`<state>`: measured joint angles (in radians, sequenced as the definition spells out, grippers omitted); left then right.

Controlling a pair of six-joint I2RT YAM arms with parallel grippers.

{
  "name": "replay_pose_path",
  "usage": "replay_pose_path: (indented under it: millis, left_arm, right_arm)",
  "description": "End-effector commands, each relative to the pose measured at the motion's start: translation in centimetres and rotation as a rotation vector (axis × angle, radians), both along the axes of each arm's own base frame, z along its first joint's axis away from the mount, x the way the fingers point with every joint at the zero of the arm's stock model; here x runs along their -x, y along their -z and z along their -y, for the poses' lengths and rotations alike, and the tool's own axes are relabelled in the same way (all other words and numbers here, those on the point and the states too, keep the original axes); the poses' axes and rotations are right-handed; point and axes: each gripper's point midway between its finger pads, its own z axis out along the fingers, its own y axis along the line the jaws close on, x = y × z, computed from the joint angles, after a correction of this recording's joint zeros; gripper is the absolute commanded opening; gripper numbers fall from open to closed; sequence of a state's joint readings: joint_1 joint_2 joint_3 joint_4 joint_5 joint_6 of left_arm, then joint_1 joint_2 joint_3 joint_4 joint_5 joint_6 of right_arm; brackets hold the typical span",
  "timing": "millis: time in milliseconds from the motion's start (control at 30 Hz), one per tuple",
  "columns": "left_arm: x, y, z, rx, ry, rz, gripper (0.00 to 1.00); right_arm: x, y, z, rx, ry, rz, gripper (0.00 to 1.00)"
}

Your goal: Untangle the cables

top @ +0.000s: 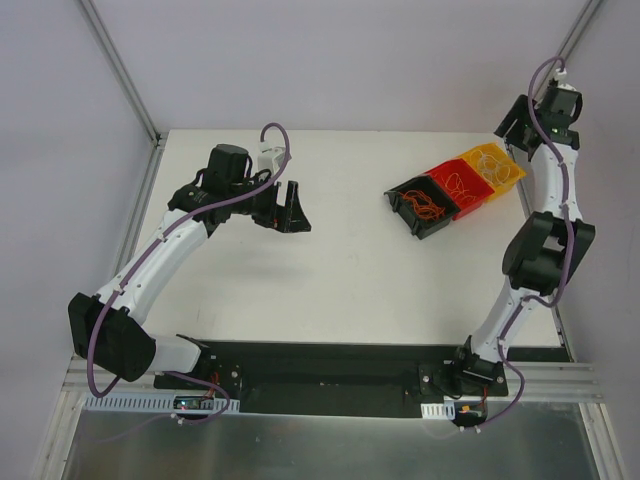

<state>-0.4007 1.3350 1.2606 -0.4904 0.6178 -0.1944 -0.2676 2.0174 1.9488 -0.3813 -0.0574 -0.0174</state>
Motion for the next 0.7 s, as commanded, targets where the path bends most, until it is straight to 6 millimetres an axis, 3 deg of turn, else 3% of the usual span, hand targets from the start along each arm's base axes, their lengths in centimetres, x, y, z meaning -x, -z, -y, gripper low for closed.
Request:
replay_pose_path:
  millis: [0, 33, 100, 200, 267, 400, 533, 667]
  left_arm:
    - [-0.2, -0.2, 0.3, -0.002, 0.007, 0.033, 0.84]
    - [-0.3, 0.0, 0.3, -0.007, 0.008, 0.032, 0.84]
    - [-0.6, 0.3, 0.2, -0.018, 0.003, 0.039, 0.84]
    - [-0.9, 0.7, 0.2, -0.022, 0.003, 0.054, 0.84]
    - [-0.9, 0.9, 0.4, -0.018, 0.013, 0.081, 0.83]
    - [-0.8, 0.0, 0.3, 0.006, 0.015, 0.193, 0.83]
    - [-0.7, -1.6, -0.1, 0.026, 0.007, 0.314, 0.83]
    - [0.1, -3.5, -0.4, 0.066, 0.010, 0.435, 0.83]
  right_arm:
    - [4.1, -6.8, -3.5, -0.026, 0.029, 0.071, 0.73]
    - [5.1, -6.3, -4.4, -0.028, 0.045, 0.061, 0.73]
    - [7.3, -6.4, -7.9, -0.041, -0.001, 0.084, 0.74]
    - [11.3, -4.7, -13.2, -0.040, -0.082, 0.067, 0.76]
    - [15.2, -3.8, -17.2, -0.068, -0.163, 0.087, 0.76]
    - [21.6, -2.2, -22.9, -0.125, -0.352, 0.129, 0.77]
    - [27.0, -1.0, -24.5, -0.157, -0.462, 0.146, 0.78]
    - [30.9, -1.8, -22.6, -0.110, -0.456, 0.167, 0.82]
